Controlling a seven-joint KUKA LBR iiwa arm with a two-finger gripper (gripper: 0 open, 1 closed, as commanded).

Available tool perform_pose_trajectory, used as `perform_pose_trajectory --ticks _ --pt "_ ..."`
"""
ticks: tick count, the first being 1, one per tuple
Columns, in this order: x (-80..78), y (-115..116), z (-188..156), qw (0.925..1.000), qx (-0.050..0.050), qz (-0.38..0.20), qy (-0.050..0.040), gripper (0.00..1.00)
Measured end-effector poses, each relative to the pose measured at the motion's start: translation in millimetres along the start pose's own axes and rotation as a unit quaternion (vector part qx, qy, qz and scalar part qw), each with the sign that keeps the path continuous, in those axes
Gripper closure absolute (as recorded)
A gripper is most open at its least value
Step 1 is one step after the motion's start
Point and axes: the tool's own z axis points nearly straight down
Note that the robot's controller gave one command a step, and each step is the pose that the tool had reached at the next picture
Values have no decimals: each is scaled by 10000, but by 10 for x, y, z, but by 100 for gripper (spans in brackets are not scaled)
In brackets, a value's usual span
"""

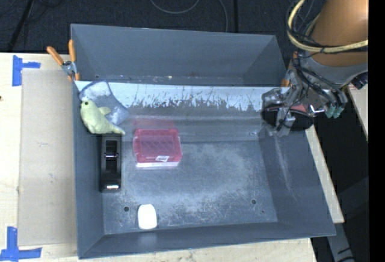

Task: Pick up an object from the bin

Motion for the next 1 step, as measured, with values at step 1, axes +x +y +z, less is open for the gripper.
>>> perform_pose_trajectory --ticks 1 --pt "156 -122 -520 9997 -17 -234 9 0"
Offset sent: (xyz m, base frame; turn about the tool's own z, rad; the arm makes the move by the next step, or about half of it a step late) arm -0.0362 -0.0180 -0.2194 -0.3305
